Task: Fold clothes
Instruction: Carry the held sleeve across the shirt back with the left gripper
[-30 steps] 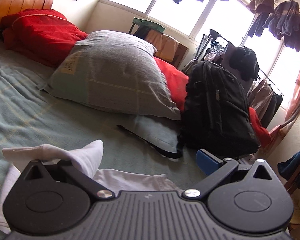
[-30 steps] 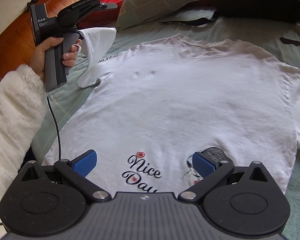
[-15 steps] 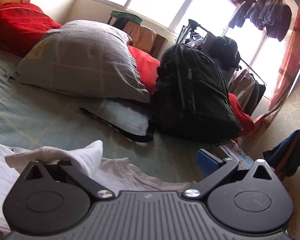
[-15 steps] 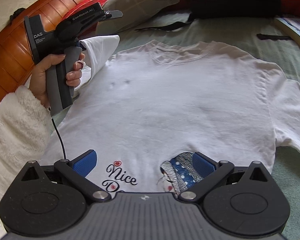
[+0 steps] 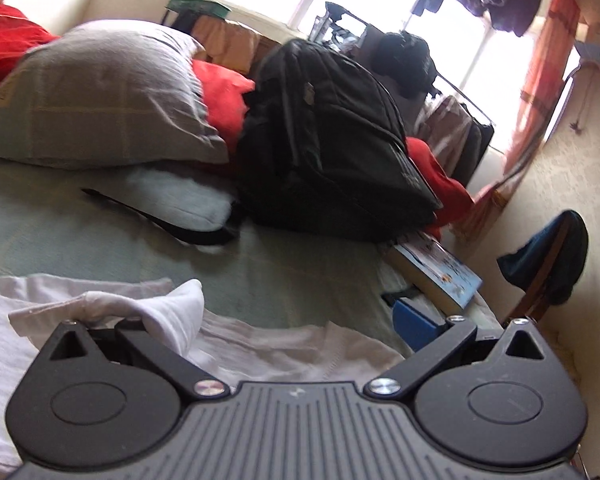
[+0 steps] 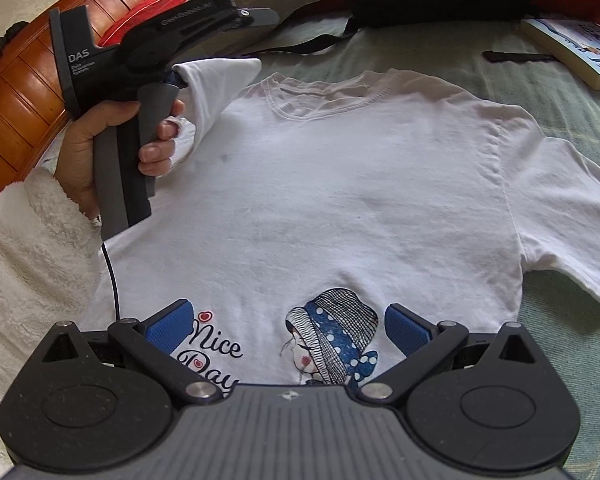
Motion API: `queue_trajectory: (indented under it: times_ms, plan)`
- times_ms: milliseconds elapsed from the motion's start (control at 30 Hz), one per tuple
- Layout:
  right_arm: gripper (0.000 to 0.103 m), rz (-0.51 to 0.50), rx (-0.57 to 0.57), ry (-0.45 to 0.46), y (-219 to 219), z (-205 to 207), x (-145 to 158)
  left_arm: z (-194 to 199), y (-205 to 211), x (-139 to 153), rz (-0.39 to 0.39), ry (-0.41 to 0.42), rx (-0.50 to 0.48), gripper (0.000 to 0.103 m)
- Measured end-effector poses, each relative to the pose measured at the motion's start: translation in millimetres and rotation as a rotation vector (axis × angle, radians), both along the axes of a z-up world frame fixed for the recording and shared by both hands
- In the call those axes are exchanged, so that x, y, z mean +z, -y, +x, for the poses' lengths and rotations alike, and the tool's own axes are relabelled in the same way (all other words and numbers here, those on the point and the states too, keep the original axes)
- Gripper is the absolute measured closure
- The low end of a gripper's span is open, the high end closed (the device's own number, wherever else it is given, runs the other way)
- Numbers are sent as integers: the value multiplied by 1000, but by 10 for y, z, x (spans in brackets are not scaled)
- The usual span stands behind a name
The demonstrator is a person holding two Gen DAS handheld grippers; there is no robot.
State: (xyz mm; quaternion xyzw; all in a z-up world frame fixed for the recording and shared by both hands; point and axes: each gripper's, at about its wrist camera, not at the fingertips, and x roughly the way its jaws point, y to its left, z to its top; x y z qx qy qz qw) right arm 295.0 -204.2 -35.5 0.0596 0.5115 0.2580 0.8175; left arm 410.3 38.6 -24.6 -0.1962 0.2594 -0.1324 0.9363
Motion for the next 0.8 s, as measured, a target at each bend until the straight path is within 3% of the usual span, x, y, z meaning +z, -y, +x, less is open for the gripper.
queue_trajectory:
  times_ms: [800]
  plan:
    - [0,-3,-16,-11,51,19,-29,-116,700,20,58,1,-254,1]
